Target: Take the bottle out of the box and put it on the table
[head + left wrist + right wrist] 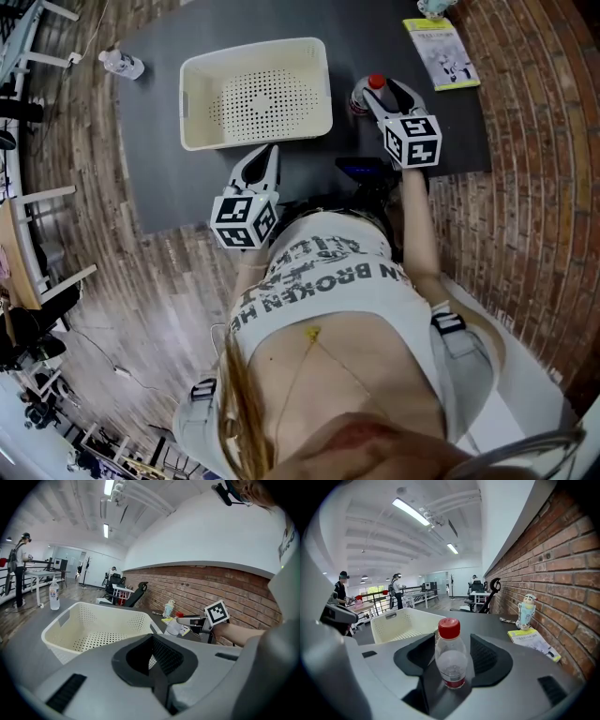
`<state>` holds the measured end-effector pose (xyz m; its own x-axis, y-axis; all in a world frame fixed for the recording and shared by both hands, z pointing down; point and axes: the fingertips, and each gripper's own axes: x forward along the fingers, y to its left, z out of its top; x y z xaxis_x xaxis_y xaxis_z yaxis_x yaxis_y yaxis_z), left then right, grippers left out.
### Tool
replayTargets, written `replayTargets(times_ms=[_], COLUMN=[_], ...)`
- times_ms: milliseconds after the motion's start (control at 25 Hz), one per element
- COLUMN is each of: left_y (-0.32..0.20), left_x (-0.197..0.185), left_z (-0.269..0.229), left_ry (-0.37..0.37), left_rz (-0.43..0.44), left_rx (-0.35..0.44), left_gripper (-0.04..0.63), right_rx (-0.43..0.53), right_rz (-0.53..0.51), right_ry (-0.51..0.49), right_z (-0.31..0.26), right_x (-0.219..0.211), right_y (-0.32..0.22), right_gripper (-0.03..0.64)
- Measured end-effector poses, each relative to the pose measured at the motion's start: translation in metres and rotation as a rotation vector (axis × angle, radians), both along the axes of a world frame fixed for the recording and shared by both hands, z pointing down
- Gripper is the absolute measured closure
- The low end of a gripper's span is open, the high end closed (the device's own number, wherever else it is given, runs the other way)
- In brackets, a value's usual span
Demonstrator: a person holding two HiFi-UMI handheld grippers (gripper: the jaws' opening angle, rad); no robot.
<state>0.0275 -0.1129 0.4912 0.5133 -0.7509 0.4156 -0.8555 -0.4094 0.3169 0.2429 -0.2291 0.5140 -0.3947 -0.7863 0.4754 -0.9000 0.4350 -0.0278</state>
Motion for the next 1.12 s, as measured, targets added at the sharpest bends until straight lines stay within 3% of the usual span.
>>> replayTargets(times_ms=[400, 600, 760, 1120], left_y=[-0.008, -0.014, -0.021, -0.034], left_x=[-0.001, -0.004, -0.004, 0.009], left_z=[-0.004, -0.008, -0.014, -0.037], left_ry=[-0.001, 0.001, 0.003, 0.015], left_rz=[0.013, 0.02, 0.039, 0.111], left_rx=[0.009, 0.027, 0.047, 0.124], left_gripper=[0.591, 0.591, 0.591, 0.591], right_rx=[-0.026, -0.008, -0.015, 0.049], right_rz=[0.021, 0.005, -0.108, -0.451], right_ry=[0.001, -0.023, -0.05, -0.146], right_z=[-0.002, -0.012, -0.017, -0.038], right_x=[0.005, -0.002, -0.032, -0.126], right_y=[0.014, 0.028, 0.041, 0.068], right_gripper=[0.405, 0.543, 0.601, 0.609])
